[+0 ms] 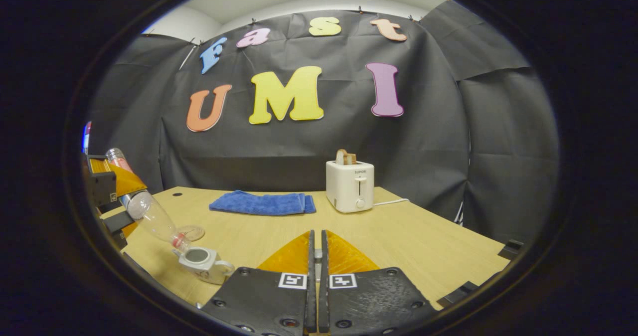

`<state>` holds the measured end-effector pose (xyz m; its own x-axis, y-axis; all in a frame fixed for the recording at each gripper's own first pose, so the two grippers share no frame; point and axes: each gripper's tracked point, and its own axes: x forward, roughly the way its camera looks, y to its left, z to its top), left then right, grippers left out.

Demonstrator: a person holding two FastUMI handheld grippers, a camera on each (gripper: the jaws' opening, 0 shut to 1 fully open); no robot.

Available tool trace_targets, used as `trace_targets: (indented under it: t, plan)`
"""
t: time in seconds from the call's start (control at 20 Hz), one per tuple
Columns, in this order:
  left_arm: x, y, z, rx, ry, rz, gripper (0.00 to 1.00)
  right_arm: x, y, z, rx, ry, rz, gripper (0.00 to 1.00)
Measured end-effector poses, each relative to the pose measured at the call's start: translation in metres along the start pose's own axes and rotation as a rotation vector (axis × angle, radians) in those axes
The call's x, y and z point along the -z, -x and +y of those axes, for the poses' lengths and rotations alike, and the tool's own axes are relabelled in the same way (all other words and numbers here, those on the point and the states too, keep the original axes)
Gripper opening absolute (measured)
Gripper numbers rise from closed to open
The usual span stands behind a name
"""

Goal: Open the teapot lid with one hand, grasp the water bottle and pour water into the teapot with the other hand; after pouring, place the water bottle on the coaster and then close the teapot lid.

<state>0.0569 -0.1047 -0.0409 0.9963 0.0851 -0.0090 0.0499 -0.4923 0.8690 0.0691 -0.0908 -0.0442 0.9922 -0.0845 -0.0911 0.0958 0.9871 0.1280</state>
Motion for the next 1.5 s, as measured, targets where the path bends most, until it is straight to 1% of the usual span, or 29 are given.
trace_targets:
  t: [0.2, 0.3, 0.35, 0.4, 0.45, 0.5, 0.55, 0.65, 0.8, 0.95, 1.15, 1.35, 1.5]
  plan:
    - [-0.001, 0.0, 0.002, -0.02, 0.001, -0.001, 0.78, 0.001, 0.0, 0.002, -0.003, 0.006, -0.002, 0.02]
    - [-0.004, -0.001, 0.001, -0.039, 0.01, -0.025, 0.77, 0.0, 0.0, 0.001, -0.001, 0.011, -0.002, 0.02]
    - [-0.006, -0.004, -0.001, -0.036, 0.019, -0.049, 0.77, 0.0, 0.0, 0.0, 0.003, 0.015, -0.003, 0.02]
    - [-0.007, -0.008, -0.002, -0.032, 0.034, -0.06, 0.77, -0.001, 0.001, -0.001, 0.006, 0.016, -0.006, 0.02]
    - [-0.005, -0.013, 0.0, -0.046, 0.056, -0.071, 0.77, -0.001, 0.001, 0.0, 0.006, 0.014, -0.007, 0.02]
    - [0.0, -0.02, -0.001, -0.05, 0.086, -0.074, 0.8, -0.001, 0.001, 0.0, 0.006, 0.012, -0.007, 0.02]
    - [0.006, -0.023, -0.004, -0.044, 0.127, -0.071, 0.77, -0.001, 0.0, -0.001, 0.009, 0.012, -0.008, 0.02]
    - [0.014, -0.033, -0.006, -0.015, 0.261, -0.087, 0.76, -0.001, -0.001, -0.003, 0.015, 0.011, -0.009, 0.02]
    - [0.025, -0.045, -0.011, 0.041, 0.53, -0.088, 0.76, -0.002, 0.0, -0.004, 0.019, 0.015, -0.013, 0.02]
    - [0.033, -0.054, 0.005, 0.032, 0.758, -0.085, 0.76, 0.0, -0.001, -0.002, 0.019, 0.02, -0.011, 0.02]
    - [0.036, -0.07, 0.018, 0.046, 1.125, -0.1, 0.76, 0.005, -0.002, 0.002, 0.012, 0.029, 0.001, 0.02]
    - [0.038, -0.081, 0.022, 0.04, 1.383, -0.1, 0.77, 0.004, -0.001, 0.003, 0.011, 0.034, -0.006, 0.02]
    - [0.03, -0.092, 0.017, 0.073, 1.561, -0.127, 0.77, 0.004, -0.002, 0.001, 0.015, 0.032, -0.003, 0.02]
